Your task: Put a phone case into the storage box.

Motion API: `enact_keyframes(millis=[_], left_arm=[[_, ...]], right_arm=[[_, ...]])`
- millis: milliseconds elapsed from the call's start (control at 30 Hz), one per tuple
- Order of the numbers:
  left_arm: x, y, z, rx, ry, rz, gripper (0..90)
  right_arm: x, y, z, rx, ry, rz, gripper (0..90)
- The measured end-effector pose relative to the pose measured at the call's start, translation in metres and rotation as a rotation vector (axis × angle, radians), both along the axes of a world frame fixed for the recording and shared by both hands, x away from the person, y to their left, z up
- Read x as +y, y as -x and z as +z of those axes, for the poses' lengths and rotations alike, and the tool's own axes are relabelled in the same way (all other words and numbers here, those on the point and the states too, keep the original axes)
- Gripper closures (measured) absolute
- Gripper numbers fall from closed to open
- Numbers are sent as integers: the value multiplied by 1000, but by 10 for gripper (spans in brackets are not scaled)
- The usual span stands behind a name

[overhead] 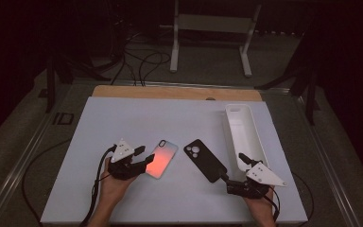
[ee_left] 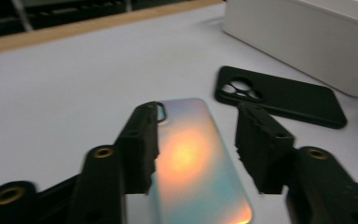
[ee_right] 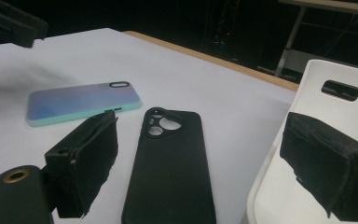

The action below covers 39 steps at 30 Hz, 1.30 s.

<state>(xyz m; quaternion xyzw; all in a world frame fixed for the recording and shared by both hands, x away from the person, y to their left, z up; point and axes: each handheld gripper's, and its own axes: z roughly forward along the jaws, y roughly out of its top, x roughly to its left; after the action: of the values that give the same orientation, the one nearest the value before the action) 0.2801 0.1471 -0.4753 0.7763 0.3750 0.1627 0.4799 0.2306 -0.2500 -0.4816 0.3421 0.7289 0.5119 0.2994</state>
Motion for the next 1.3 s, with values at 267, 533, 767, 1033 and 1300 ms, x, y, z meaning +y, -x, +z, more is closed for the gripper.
enact_keyframes(millis=[267, 533, 767, 1033, 1300], left_arm=[[-18, -5, -12, 36, -21, -54, 694], [-39, -13, -29, 91, -73, -76, 891], [-58, -10, -41, 119, -127, -123, 894], [-64, -7, -51, 154, -177, -135, 896], [-58, -10, -49, 151, -229, -48, 897]], right_arm=[[1, 0, 0, 1, 4, 1, 111], [1, 1, 0, 1, 7, 6, 111], [0, 1, 0, 2, 5, 2, 112], [1, 1, -1, 0, 13, 4, 112], [0, 1, -1, 3, 10, 1, 112]])
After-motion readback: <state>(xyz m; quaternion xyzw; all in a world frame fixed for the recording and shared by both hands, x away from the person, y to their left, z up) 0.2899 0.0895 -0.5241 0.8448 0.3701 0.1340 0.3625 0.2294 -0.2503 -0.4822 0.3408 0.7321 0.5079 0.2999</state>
